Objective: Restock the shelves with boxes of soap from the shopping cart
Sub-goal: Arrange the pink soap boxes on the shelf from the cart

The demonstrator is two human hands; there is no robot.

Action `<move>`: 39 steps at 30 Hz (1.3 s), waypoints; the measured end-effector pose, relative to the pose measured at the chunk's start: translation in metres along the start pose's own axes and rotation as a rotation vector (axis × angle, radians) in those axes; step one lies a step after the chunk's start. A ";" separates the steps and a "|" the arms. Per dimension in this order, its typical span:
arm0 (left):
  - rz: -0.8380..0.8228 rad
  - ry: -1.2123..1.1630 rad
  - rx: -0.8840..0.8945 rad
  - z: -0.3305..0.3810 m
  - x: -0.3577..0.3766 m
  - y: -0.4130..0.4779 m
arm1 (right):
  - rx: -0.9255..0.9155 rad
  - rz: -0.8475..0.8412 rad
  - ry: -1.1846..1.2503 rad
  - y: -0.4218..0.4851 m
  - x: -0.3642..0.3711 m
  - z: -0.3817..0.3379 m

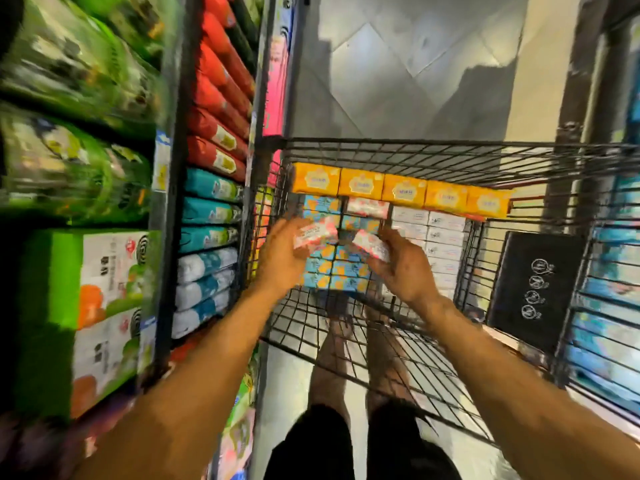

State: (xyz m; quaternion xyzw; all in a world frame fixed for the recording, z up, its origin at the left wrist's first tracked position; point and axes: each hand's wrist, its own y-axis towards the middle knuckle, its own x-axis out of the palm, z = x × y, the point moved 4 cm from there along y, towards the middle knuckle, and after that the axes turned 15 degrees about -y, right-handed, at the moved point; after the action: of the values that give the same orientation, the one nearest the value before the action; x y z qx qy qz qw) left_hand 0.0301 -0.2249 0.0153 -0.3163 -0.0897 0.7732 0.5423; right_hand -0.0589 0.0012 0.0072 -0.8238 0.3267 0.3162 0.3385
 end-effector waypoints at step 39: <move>1.321 -1.248 0.237 -0.031 -0.081 -0.827 | -0.460 -0.593 0.702 -0.508 0.008 -0.351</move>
State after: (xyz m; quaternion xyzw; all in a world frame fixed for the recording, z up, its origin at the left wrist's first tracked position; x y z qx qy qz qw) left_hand 0.7122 0.0234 0.4212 0.2296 -0.0874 0.9609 -0.1280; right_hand 0.4328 0.0131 0.3802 -0.9908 0.0948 -0.0252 0.0935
